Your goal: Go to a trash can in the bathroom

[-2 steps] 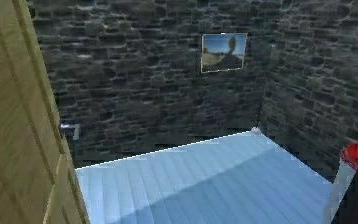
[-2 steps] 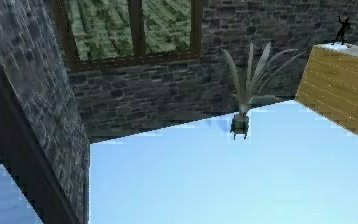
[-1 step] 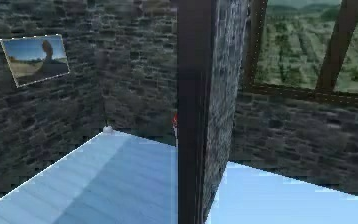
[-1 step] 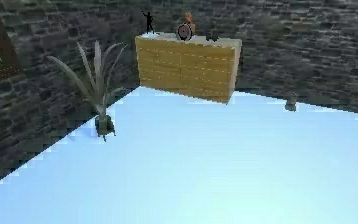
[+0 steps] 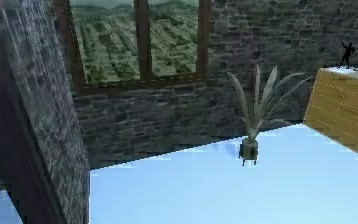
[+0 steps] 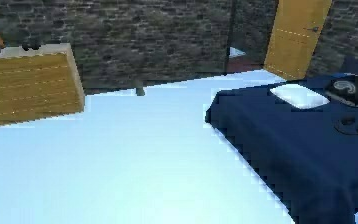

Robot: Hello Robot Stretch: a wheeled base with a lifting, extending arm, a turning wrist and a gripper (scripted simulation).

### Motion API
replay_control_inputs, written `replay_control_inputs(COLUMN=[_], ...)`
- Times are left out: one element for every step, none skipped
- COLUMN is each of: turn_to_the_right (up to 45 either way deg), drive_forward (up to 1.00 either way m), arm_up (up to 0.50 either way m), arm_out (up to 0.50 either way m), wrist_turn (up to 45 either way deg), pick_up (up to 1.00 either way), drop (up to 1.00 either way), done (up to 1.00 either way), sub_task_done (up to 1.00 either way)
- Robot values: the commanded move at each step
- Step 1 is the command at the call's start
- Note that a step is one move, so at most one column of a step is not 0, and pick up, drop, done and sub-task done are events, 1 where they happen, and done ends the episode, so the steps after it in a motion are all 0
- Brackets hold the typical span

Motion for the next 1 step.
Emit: replay_control_inputs(turn_to_the_right=[45.0], drive_forward=[0.00], arm_up=[0.00], arm_out=[0.00], wrist_turn=[0.0], pick_up=[0.00], drop=[0.00], done=[0.00], sub_task_done=[0.00])
